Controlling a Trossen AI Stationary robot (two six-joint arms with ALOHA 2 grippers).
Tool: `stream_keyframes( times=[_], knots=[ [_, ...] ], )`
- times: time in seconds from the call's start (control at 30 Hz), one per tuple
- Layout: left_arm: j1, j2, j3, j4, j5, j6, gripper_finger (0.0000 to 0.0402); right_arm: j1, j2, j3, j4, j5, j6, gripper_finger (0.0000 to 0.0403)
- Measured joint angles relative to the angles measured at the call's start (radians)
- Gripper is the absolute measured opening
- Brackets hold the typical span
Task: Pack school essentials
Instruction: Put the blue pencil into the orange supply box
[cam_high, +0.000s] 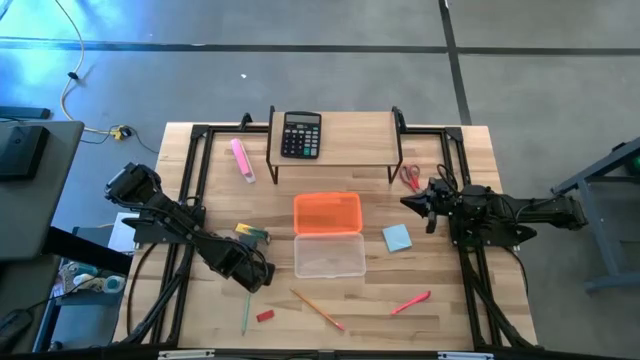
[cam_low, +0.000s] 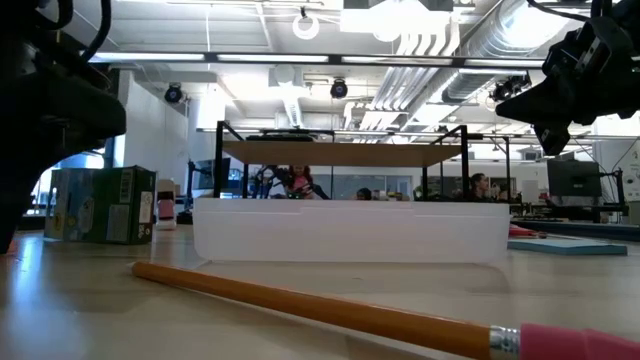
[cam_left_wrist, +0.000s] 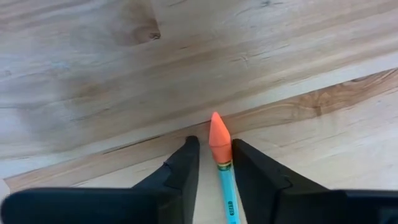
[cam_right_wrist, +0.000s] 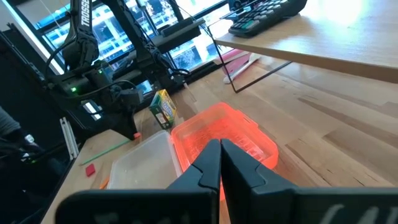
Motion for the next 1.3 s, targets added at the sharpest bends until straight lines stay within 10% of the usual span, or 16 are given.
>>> stream_keyframes(
  times=[0.33,1.3],
  knots=[
    [0.0,0.002,-0.001,0.005,-0.004,0.027,0.0029,0.0,0.0,0.0,0.0,0.0,0.0,0.0],
    [0.044,0.008,0.301,-0.085,-0.135,0.424,0.0032,0.0,0.0,0.0,0.0,-0.001,0.0,0.0]
  ],
)
